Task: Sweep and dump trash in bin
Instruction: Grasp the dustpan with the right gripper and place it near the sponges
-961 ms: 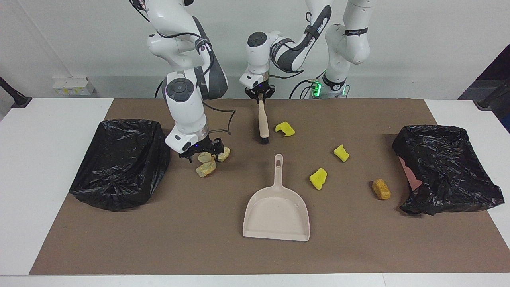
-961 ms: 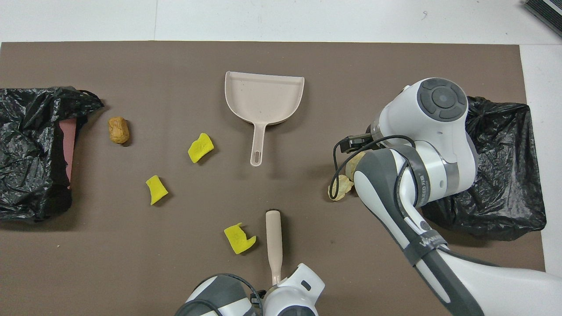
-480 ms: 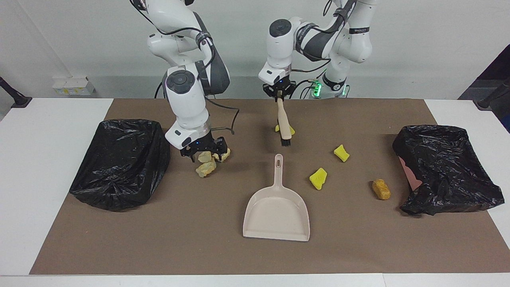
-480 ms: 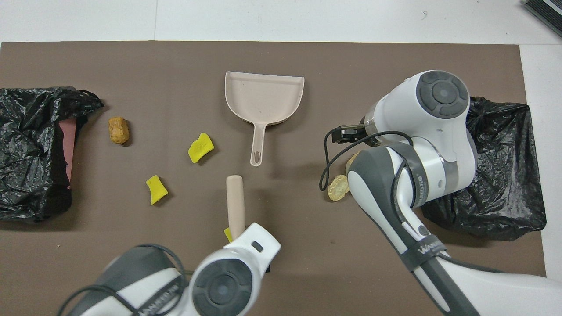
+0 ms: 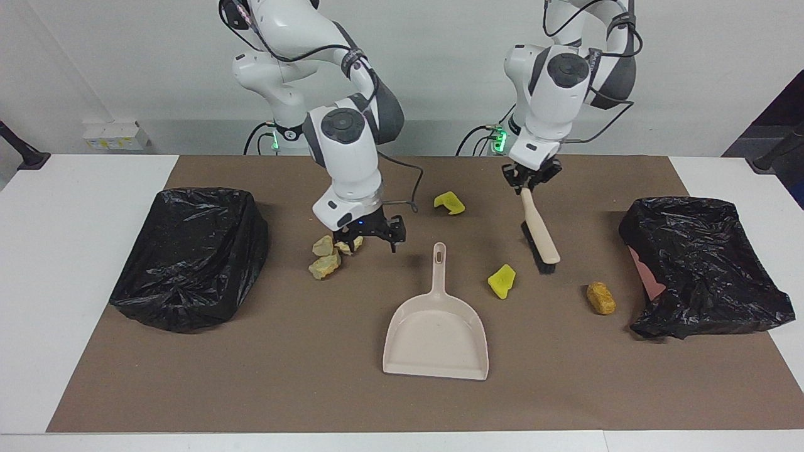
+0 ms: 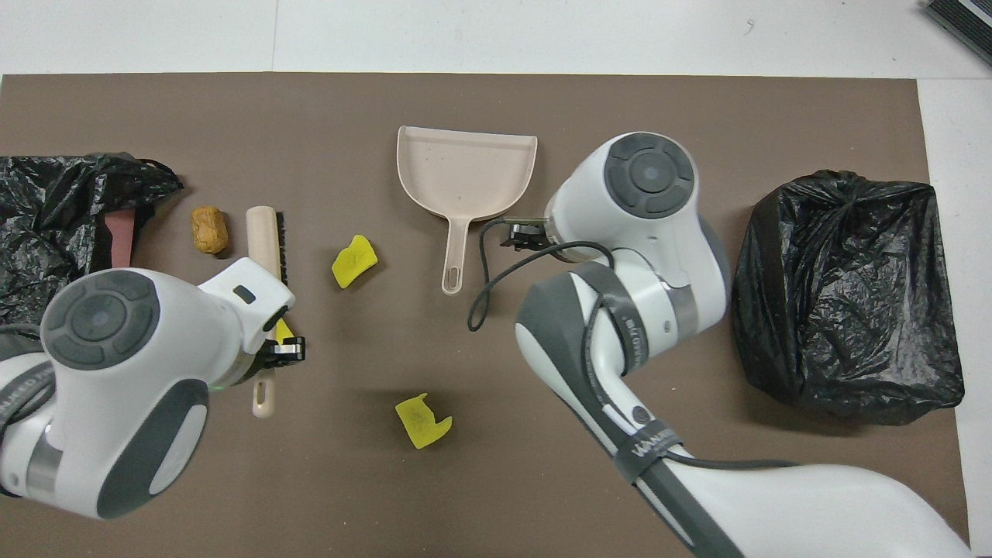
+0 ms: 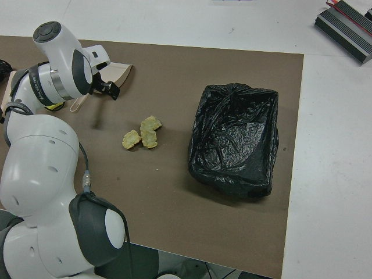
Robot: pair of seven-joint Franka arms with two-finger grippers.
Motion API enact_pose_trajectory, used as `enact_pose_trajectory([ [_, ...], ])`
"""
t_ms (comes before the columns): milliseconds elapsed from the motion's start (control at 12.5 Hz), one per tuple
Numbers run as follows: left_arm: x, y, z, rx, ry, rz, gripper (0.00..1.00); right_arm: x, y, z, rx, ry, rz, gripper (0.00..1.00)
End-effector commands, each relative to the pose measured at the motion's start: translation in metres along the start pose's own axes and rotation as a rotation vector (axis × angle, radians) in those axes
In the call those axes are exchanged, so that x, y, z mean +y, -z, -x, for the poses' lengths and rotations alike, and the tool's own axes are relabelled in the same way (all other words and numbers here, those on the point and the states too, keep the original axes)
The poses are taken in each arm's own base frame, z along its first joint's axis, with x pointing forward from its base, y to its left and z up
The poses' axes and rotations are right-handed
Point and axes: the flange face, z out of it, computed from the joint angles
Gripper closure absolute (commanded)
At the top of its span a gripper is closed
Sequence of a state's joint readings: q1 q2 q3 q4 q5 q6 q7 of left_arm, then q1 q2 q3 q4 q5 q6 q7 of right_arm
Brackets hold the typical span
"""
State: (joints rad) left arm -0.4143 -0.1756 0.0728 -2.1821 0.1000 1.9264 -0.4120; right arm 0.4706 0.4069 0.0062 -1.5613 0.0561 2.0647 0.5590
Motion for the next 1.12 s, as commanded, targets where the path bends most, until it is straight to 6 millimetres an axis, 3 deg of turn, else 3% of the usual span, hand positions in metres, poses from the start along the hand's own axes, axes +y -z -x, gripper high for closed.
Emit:
enact_pose_trajectory([
  [0, -0.036, 0.000, -0.027, 0.015, 0.044, -0.055, 1.00, -0.066, -0.041, -0.012, 0.036, -0.010, 0.003, 0.00],
  [80, -0.043, 0.001, -0.032, 0.026, 0.057, -0.053, 1.00, -0.075, -0.046, -0.017, 0.056, 0.007, 0.009, 0.00],
  [160, -0.063, -0.008, -0.045, 0.022, 0.094, -0.065, 1.00, -0.078, -0.050, -0.019, 0.063, 0.017, 0.017, 0.00],
  [320, -0.078, -0.015, -0.065, 0.022, 0.097, -0.095, 1.00, -0.102, -0.072, -0.002, 0.076, 0.072, 0.033, 0.00],
  [400, -0.094, -0.019, -0.074, 0.015, 0.114, -0.106, 1.00, -0.103, -0.074, 0.000, 0.072, 0.075, 0.033, 0.00],
  [560, -0.100, -0.035, -0.081, -0.009, 0.116, -0.125, 1.00, -0.110, -0.078, 0.009, 0.060, 0.089, 0.040, 0.00],
  [801, -0.125, -0.041, -0.083, -0.028, 0.148, -0.135, 1.00, -0.104, -0.080, 0.006, 0.061, 0.107, 0.069, 0.00],
  [961, -0.126, -0.047, -0.081, -0.036, 0.150, -0.135, 1.00, -0.102, -0.079, 0.004, 0.060, 0.103, 0.069, 0.45],
  [1041, -0.122, -0.049, -0.081, -0.042, 0.143, -0.137, 1.00, -0.104, -0.077, 0.007, 0.061, 0.105, 0.067, 0.82],
])
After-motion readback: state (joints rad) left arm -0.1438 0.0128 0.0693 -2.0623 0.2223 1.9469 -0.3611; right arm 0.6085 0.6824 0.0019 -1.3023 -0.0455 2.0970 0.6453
